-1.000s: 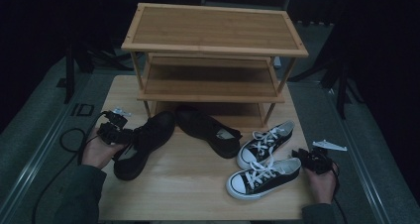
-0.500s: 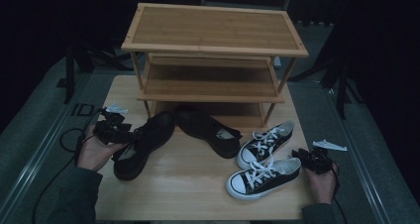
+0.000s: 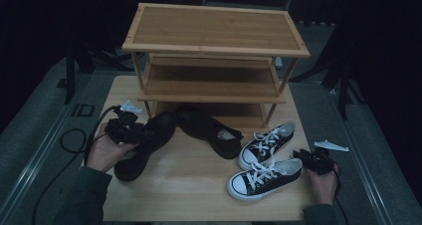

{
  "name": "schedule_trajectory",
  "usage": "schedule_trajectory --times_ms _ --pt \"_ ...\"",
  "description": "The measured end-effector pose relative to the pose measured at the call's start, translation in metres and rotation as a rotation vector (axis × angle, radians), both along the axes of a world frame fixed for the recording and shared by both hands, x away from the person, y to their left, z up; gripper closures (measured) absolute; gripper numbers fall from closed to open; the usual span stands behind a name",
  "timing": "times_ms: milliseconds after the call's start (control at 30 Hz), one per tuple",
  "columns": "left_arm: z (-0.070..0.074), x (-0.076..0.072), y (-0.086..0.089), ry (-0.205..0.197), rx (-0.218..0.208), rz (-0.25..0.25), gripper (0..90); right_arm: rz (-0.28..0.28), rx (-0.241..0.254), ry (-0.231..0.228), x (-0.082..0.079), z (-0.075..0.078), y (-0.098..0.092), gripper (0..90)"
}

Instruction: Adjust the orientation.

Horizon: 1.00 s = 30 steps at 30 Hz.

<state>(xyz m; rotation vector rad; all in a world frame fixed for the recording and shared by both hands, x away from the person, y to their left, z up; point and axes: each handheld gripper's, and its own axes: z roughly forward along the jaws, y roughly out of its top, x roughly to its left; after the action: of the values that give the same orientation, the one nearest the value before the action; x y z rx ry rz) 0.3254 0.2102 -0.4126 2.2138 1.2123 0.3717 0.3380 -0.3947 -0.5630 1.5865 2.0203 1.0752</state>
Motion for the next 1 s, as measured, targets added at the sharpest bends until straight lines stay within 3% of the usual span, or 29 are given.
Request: schedule_trajectory --times_ms 533,1000 --pt "0.003 0.004 -0.027 0.001 -0.034 -0.040 52.1 0.001 0.001 0.000 0.000 0.000 0.000 60.0" --pt "0.005 0.010 -0.054 0.004 -0.019 -0.087 53.7 0.001 0.002 0.000 0.000 0.000 0.000 59.9"
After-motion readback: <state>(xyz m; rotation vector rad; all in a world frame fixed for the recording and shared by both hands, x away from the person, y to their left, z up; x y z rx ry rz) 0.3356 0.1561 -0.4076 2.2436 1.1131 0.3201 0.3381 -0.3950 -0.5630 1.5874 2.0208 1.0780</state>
